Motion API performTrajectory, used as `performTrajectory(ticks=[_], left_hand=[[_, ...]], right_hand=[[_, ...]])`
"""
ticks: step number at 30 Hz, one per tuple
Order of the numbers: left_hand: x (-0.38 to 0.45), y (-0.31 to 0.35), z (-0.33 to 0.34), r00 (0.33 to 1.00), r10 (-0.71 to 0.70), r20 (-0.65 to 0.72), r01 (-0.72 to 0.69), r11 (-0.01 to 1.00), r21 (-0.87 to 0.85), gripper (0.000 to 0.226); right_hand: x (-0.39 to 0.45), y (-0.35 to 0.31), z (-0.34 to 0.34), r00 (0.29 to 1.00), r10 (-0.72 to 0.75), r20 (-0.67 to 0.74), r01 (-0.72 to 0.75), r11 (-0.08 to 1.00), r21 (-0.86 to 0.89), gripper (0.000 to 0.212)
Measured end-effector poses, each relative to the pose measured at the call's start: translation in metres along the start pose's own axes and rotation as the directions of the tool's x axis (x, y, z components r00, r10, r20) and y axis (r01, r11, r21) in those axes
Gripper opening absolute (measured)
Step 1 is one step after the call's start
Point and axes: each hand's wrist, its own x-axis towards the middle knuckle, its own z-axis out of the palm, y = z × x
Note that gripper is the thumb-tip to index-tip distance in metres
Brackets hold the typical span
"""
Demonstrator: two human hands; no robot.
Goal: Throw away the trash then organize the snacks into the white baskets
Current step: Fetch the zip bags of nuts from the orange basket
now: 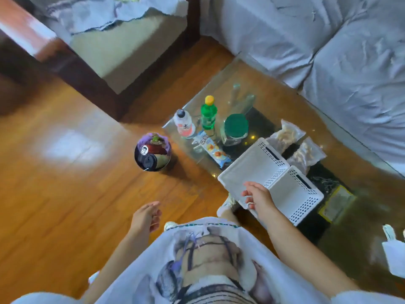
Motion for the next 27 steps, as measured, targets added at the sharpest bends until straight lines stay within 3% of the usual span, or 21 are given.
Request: performTrajectory(ticks=[6, 13, 16, 19, 22, 27], left_hand=[[-0.017, -0.065, -0.137, 0.956, -0.159, -0.247, 0.08, 0.95, -0.303, 0.023], [-0.02, -0.113, -0.218, 0.929, -0.307, -0.204, 0.149, 0.819, -0.554, 0.03], [-0.016, -0.109, -0.239, 0.927, -0.315, -0.202, 0.139, 0.792, -0.595, 0.023], [-0.01, -0.095, -0.267, 0.933, -0.298, -0.202, 0.097, 0.75, -0.654, 0.011], [0.0, -0.08, -0.3, 0.943, -0.242, -0.229, 0.025, 0.735, -0.678, 0.014], [0.016, -0.062, -0.363, 0.902, -0.319, -0.29, 0.01, 0.688, -0.726, 0.019]], right_hand=[[-0.052, 0.022, 0.076, 0.999, 0.012, 0.039, -0.006, 0.99, -0.14, 0.015], [-0.076, 0.023, 0.157, 0.991, 0.016, 0.133, 0.036, 0.925, -0.379, 0.014], [-0.078, 0.017, 0.198, 0.986, 0.029, 0.162, 0.057, 0.864, -0.501, 0.006], [-0.077, 0.009, 0.251, 0.982, 0.048, 0.182, 0.072, 0.798, -0.598, 0.012], [-0.076, -0.001, 0.315, 0.98, 0.065, 0.186, 0.086, 0.706, -0.703, 0.015], [-0.089, -0.017, 0.438, 0.961, 0.114, 0.253, 0.153, 0.544, -0.825, 0.018]])
